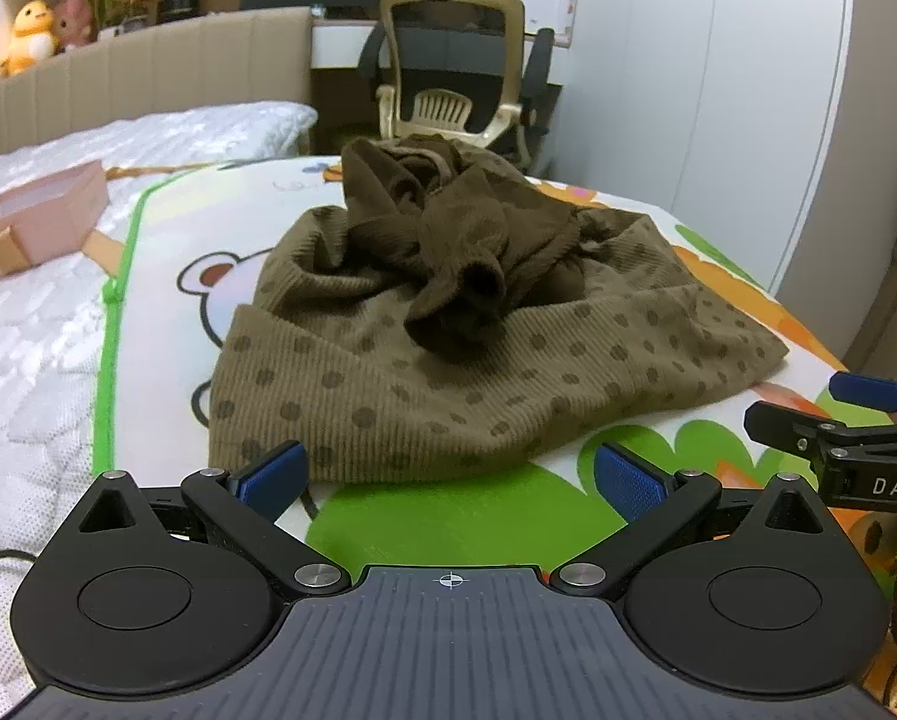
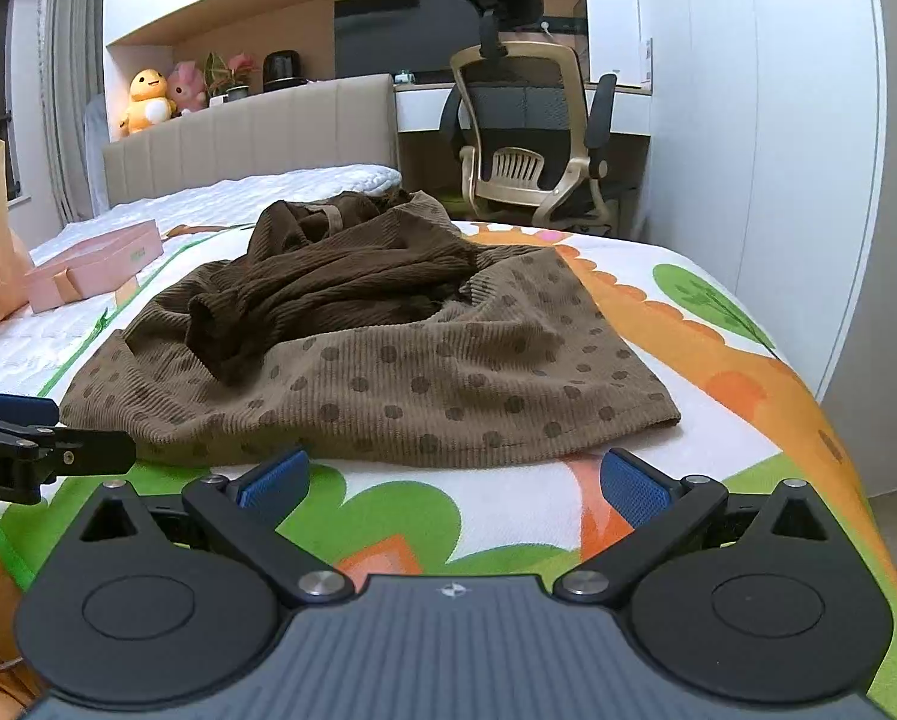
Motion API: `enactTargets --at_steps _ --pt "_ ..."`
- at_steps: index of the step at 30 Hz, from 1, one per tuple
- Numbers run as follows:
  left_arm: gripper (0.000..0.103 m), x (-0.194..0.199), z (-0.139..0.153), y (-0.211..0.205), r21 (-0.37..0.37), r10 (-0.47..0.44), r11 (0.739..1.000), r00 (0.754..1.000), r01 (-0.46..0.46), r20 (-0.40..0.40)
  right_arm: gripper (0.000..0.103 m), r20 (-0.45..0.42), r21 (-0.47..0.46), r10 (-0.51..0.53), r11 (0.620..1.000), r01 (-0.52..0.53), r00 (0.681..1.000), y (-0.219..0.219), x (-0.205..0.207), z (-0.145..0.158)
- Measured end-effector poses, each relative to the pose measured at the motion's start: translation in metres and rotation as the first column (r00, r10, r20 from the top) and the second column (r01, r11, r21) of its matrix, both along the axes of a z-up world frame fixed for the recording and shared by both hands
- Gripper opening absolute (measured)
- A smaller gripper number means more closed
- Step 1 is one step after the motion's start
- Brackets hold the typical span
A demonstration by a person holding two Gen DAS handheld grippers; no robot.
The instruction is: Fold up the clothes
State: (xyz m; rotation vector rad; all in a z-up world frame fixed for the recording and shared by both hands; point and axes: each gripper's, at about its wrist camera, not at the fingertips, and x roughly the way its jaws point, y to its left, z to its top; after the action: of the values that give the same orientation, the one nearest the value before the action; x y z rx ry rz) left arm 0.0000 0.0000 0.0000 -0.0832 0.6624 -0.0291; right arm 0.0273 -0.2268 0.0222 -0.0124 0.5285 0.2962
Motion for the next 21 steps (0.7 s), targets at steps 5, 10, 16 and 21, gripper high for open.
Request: enactTargets --at_steps 5,10,16,21 --pt "0.103 -0.0008 0.0001 -0.0007 0.005 -0.001 1.0 1.0 0.001 0.002 0.103 -0.002 -0.007 -0.002 1.0 0.002 1.0 0.0012 -0.0005 -0.0006" --pt "0.103 -0.0016 0.0003 -0.0015 0.01 -0.002 1.0 1.0 0.002 0.003 0.103 0.003 -0.007 -0.006 1.0 0.006 1.0 0.0037 -0.0035 -0.0033" --pt "0.103 -0.0023 -0.0003 -0.0021 0.014 -0.002 1.0 1.0 0.002 0.002 0.103 -0.017 -0.014 0.0 1.0 0.0 1.0 0.0042 -0.0015 -0.0031" --pt "0.103 -0.0025 -0.0022 -0.0022 0.01 -0.003 1.0 1.0 0.003 -0.005 0.103 -0.023 -0.016 -0.001 1.0 0.001 1.0 0.0036 -0.0017 -0.0031"
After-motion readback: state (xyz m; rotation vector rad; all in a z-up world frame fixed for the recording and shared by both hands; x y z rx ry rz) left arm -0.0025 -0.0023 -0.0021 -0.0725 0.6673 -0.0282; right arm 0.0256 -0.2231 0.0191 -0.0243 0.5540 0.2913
